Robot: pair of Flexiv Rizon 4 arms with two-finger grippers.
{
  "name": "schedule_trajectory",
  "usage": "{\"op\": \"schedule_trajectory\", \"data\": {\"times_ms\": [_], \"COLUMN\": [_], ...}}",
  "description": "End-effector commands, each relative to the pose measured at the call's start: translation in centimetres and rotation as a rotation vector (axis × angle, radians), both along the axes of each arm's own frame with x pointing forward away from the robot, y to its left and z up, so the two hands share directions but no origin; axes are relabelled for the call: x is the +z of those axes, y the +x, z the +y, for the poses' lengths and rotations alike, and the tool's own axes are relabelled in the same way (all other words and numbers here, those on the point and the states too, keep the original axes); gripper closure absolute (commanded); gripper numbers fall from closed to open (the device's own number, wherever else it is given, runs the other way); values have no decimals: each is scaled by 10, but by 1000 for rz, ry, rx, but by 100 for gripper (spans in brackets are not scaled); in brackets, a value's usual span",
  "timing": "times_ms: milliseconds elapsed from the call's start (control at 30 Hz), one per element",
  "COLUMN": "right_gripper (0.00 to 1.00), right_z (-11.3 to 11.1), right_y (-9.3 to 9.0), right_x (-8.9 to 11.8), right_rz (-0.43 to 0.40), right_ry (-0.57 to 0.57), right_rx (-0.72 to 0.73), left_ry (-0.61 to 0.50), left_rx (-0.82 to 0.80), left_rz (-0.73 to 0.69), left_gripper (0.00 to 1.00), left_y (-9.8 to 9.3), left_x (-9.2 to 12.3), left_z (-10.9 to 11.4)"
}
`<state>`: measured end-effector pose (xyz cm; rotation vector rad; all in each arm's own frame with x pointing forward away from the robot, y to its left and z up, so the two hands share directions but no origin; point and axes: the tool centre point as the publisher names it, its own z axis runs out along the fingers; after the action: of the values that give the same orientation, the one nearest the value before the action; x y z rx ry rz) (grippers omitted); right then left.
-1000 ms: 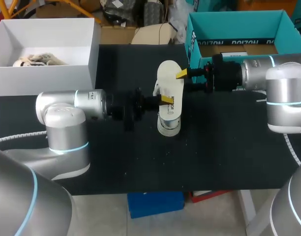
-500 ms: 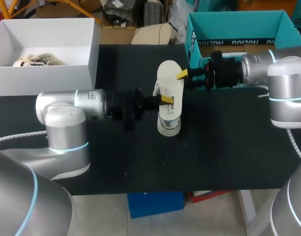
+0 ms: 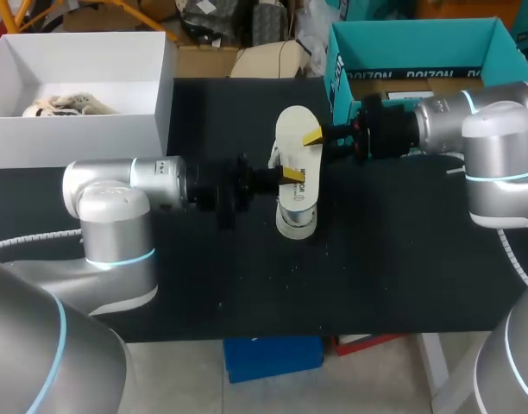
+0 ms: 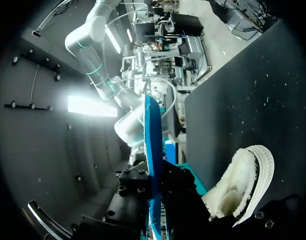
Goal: Take the shoe out of the shoebox, open the shoe tongue, remove and reinsert the insole, then place the shoe into the shoebox
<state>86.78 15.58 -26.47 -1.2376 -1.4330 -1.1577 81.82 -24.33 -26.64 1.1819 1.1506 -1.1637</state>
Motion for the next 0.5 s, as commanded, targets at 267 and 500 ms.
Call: {"op": "schedule_trajectory", "data": {"times_ms": [267, 500], "right_gripper": [100, 100], "right_z": [8, 8], "right_y": [1, 1], "right_x": [-3, -3], "right_rz": [9, 9], "right_ry": [6, 6], "right_rx": [1, 1], "left_ry": [1, 89], "left_rx": [4, 17], "left_rz": [-2, -33], "left_gripper": [100, 73], "left_y": [-1, -2], "left_x": [0, 2], "left_z": [-1, 5]}}
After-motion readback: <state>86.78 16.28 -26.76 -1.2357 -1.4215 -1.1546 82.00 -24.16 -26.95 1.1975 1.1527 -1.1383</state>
